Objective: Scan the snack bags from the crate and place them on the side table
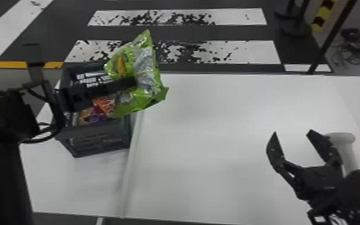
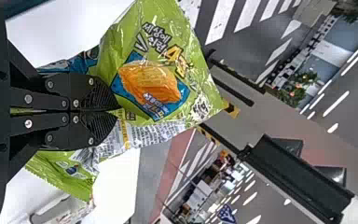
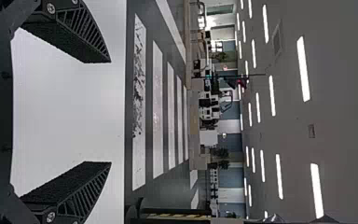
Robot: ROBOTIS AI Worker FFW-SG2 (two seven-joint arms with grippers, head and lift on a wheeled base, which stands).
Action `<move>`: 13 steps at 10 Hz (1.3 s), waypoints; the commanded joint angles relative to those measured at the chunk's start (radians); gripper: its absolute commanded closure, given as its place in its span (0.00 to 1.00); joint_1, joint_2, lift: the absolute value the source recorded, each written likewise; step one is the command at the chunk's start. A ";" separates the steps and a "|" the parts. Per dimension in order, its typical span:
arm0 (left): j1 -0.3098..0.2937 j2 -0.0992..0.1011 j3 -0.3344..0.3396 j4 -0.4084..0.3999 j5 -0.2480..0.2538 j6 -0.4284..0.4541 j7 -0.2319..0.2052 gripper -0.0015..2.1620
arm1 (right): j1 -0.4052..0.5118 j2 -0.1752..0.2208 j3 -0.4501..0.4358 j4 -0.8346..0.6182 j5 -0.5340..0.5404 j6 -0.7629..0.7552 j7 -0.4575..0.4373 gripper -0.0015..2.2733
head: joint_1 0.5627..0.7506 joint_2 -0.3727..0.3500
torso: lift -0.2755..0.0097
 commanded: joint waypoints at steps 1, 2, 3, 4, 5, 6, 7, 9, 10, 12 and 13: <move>0.007 -0.047 -0.095 0.017 -0.021 -0.011 0.021 0.99 | 0.004 0.000 -0.001 0.000 -0.003 -0.008 0.000 0.04 | 0.70 0.52 | 0.64; 0.007 -0.056 -0.164 0.065 -0.021 -0.051 0.061 0.99 | 0.007 0.000 -0.004 -0.001 -0.005 -0.012 -0.003 0.04 | 0.70 0.46 | 0.64; 0.007 -0.074 -0.212 0.117 -0.024 -0.100 0.079 0.99 | 0.011 0.000 -0.008 -0.005 -0.005 -0.015 -0.009 0.04 | 0.70 0.40 | 0.64; 0.007 -0.074 -0.267 0.171 -0.032 -0.152 0.096 0.99 | 0.014 0.000 -0.013 -0.006 -0.006 -0.018 -0.014 0.04 | 0.70 0.35 | 0.64; 0.007 -0.074 -0.330 0.226 -0.018 -0.201 0.119 0.99 | 0.018 0.000 -0.019 -0.008 -0.015 -0.018 -0.015 0.04 | 0.70 0.29 | 0.64; 0.007 -0.074 -0.387 0.267 -0.018 -0.235 0.137 0.99 | 0.018 0.000 -0.025 -0.008 -0.020 -0.018 -0.018 0.04 | 0.70 0.27 | 0.64; 0.009 -0.074 -0.433 0.306 -0.015 -0.260 0.143 0.99 | 0.018 0.000 -0.028 -0.008 -0.025 -0.018 -0.026 0.04 | 0.70 0.21 | 0.64; 0.009 -0.074 -0.520 0.356 0.005 -0.269 0.180 0.99 | 0.018 0.000 -0.028 -0.008 -0.026 -0.021 -0.028 0.04 | 0.70 0.11 | 0.64; 0.014 -0.074 -0.566 0.373 0.005 -0.272 0.243 0.99 | 0.018 0.000 -0.028 -0.008 -0.028 -0.021 -0.028 0.04 | 0.70 0.09 | 0.64; 0.023 -0.074 -0.628 0.401 0.006 -0.327 0.301 0.04 | 0.018 0.000 -0.028 -0.008 -0.032 -0.024 -0.028 0.04 | 0.70 0.04 | 0.64; 0.030 -0.074 -0.637 0.394 0.002 -0.327 0.301 0.00 | 0.018 0.000 -0.028 -0.008 -0.032 -0.024 -0.028 0.04 | 0.70 0.03 | 0.64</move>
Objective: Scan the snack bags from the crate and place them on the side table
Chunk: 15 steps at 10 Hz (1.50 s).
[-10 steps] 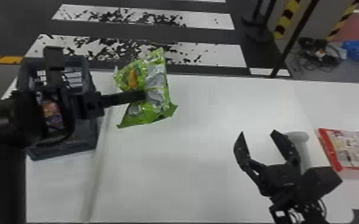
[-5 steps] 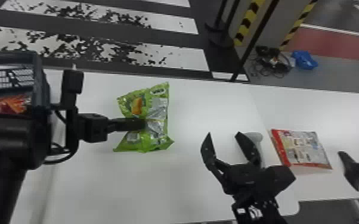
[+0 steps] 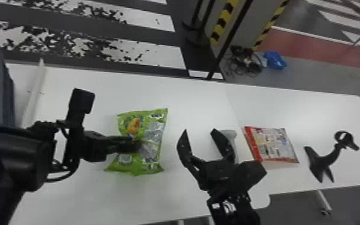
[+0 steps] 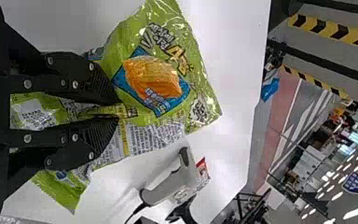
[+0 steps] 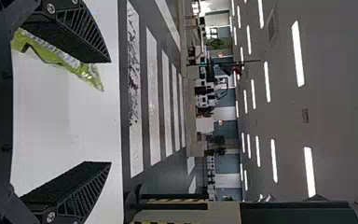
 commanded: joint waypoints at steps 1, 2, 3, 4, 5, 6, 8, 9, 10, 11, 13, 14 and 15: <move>0.020 -0.003 0.000 -0.020 0.004 -0.003 -0.001 0.01 | 0.001 -0.001 0.000 0.000 0.000 0.000 0.000 0.04 | 0.70 0.03 | 0.64; 0.037 -0.003 0.018 -0.058 0.007 0.000 0.002 0.01 | 0.001 -0.001 0.000 0.000 0.001 -0.003 0.000 0.04 | 0.70 0.03 | 0.64; 0.056 -0.003 0.040 -0.096 0.010 0.000 0.004 0.01 | 0.001 -0.001 0.000 0.000 0.000 -0.003 0.002 0.04 | 0.70 0.03 | 0.64; 0.088 -0.003 0.080 -0.153 0.017 0.000 0.013 0.01 | 0.005 -0.003 0.000 -0.005 0.000 -0.006 0.002 0.04 | 0.70 0.03 | 0.64; 0.128 -0.003 0.130 -0.231 0.030 -0.003 0.016 0.01 | 0.005 -0.005 0.002 -0.008 0.001 -0.006 0.002 0.04 | 0.70 0.03 | 0.64; 0.178 -0.003 0.192 -0.326 0.031 -0.006 0.021 0.01 | 0.006 -0.005 0.002 -0.014 0.001 -0.006 0.002 0.04 | 0.70 0.04 | 0.64; 0.273 -0.003 0.338 -0.498 0.040 -0.052 0.008 0.02 | 0.009 -0.009 0.009 -0.028 0.001 -0.003 0.014 0.07 | 0.70 0.14 | 0.64; 0.319 -0.003 0.416 -0.569 0.057 -0.098 0.002 0.02 | 0.009 -0.012 0.012 -0.034 0.003 -0.003 0.020 0.09 | 0.70 0.21 | 0.64; 0.361 -0.003 0.496 -0.621 0.074 -0.129 -0.018 0.02 | 0.011 -0.014 0.018 -0.038 0.003 -0.003 0.034 0.10 | 0.70 0.29 | 0.64; 0.395 -0.003 0.571 -0.658 0.099 -0.168 -0.027 0.02 | 0.011 -0.014 0.020 -0.041 0.003 -0.003 0.054 0.15 | 0.70 0.32 | 0.64; 0.436 -0.003 0.704 -0.702 0.156 -0.181 -0.065 0.03 | 0.011 -0.014 0.026 -0.043 0.004 -0.003 0.103 0.34 | 0.70 0.48 | 0.64; 0.451 -0.003 0.755 -0.719 0.185 -0.181 -0.084 0.03 | 0.011 -0.014 0.035 -0.041 0.012 -0.003 0.120 0.54 | 0.70 0.55 | 0.64; 0.468 -0.003 0.790 -0.727 0.200 -0.181 -0.091 0.04 | 0.011 -0.018 0.051 -0.043 0.037 0.012 0.143 0.70 | 0.70 0.61 | 0.64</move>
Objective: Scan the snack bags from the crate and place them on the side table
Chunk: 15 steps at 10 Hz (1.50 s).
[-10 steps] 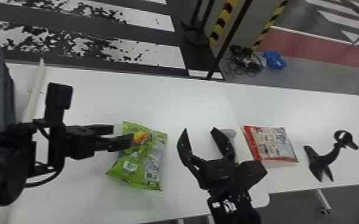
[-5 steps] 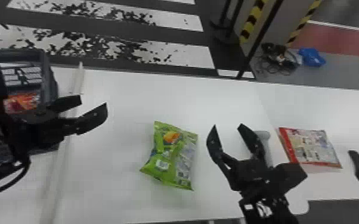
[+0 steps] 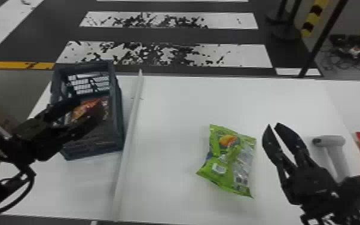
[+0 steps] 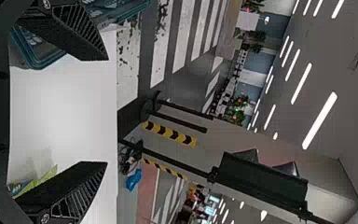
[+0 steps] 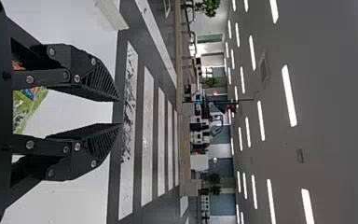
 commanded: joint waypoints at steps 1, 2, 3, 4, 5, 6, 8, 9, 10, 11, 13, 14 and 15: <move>0.019 -0.003 0.058 -0.007 0.032 0.000 -0.006 0.04 | -0.005 -0.004 0.022 -0.009 0.036 0.069 0.051 0.82 | 0.70 0.64 | 0.64; 0.025 -0.003 0.069 -0.004 0.035 0.000 -0.014 0.04 | -0.009 -0.004 0.039 -0.009 0.069 0.112 0.077 0.90 | 0.70 0.71 | 0.64; 0.028 -0.003 0.070 0.001 0.045 0.000 -0.014 0.04 | -0.017 -0.004 0.050 -0.009 0.093 0.158 0.105 0.95 | 0.70 0.76 | 0.64; 0.033 -0.003 0.080 0.002 0.062 0.000 -0.014 0.04 | -0.023 -0.004 0.061 -0.009 0.105 0.207 0.126 0.95 | 0.70 0.80 | 0.64; 0.033 -0.003 0.083 0.005 0.072 0.000 -0.014 0.04 | -0.029 -0.006 0.071 -0.007 0.118 0.250 0.143 0.95 | 0.70 0.83 | 0.64; 0.034 -0.003 0.083 0.010 0.071 0.000 -0.015 0.04 | -0.034 -0.007 0.079 -0.004 0.125 0.286 0.152 0.95 | 0.70 0.86 | 0.64; 0.034 -0.003 0.084 0.031 0.072 0.000 -0.017 0.04 | -0.034 -0.015 0.105 0.010 0.141 0.332 0.178 0.95 | 0.70 0.88 | 0.64; 0.034 -0.003 0.084 0.038 0.072 0.000 -0.019 0.04 | -0.040 -0.018 0.127 0.027 0.162 0.339 0.178 0.95 | 0.70 0.90 | 0.64; 0.034 -0.003 0.084 0.042 0.074 0.000 -0.025 0.04 | -0.054 -0.021 0.140 0.044 0.174 0.357 0.183 0.95 | 0.70 0.92 | 0.64; 0.034 -0.003 0.084 0.047 0.072 0.000 -0.026 0.04 | -0.071 -0.021 0.153 0.071 0.187 0.372 0.190 0.95 | 0.70 0.93 | 0.64; 0.034 -0.003 0.084 0.057 0.072 0.000 -0.031 0.04 | -0.101 -0.021 0.168 0.134 0.208 0.375 0.190 0.95 | 0.70 0.96 | 0.64; 0.034 -0.003 0.084 0.057 0.072 0.000 -0.032 0.04 | -0.112 -0.021 0.171 0.157 0.216 0.372 0.190 0.95 | 0.70 0.96 | 0.64; 0.034 -0.003 0.084 0.059 0.072 0.000 -0.034 0.04 | -0.117 -0.021 0.173 0.171 0.228 0.372 0.192 0.95 | 0.70 0.96 | 0.64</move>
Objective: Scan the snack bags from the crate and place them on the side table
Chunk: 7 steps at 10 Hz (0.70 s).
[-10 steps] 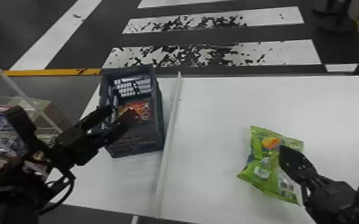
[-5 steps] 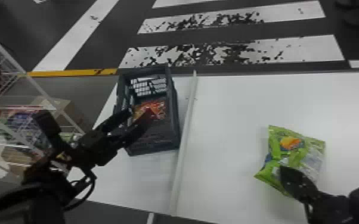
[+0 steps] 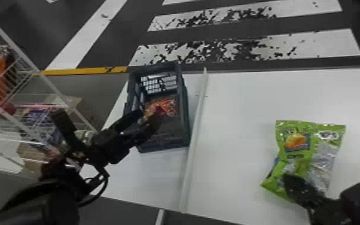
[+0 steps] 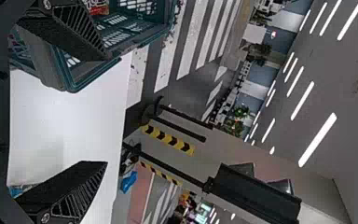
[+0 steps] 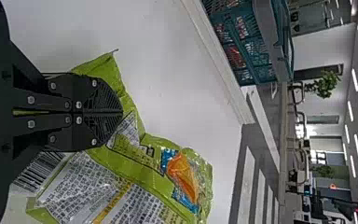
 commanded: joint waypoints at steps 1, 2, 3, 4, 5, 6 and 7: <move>0.000 -0.003 0.000 0.001 0.000 0.000 -0.004 0.04 | -0.010 -0.006 0.001 0.025 0.020 0.002 0.000 0.95 | 0.70 0.96 | 0.64; 0.000 -0.003 0.000 0.002 -0.001 0.000 -0.004 0.04 | -0.020 -0.017 0.001 0.047 0.021 0.005 0.000 0.95 | 0.70 0.96 | 0.64; 0.000 -0.003 0.000 0.005 -0.001 0.000 -0.005 0.04 | -0.025 -0.025 0.000 0.057 0.023 0.005 0.000 0.95 | 0.70 0.95 | 0.64; 0.000 -0.003 0.000 0.007 -0.001 0.000 -0.005 0.04 | -0.013 -0.029 -0.003 0.030 0.023 -0.001 0.002 0.95 | 0.70 0.94 | 0.64; 0.000 -0.003 0.000 0.005 -0.001 0.000 -0.005 0.04 | 0.007 -0.032 -0.016 -0.036 0.023 0.005 0.003 0.95 | 0.70 0.94 | 0.64; 0.002 -0.003 0.000 0.004 0.000 0.000 -0.005 0.04 | 0.027 -0.034 -0.031 -0.113 0.021 0.036 0.012 0.95 | 0.70 0.93 | 0.64; 0.006 -0.003 0.000 0.002 0.000 0.000 -0.005 0.04 | 0.033 -0.034 -0.040 -0.171 0.015 0.070 0.016 0.95 | 0.70 0.93 | 0.64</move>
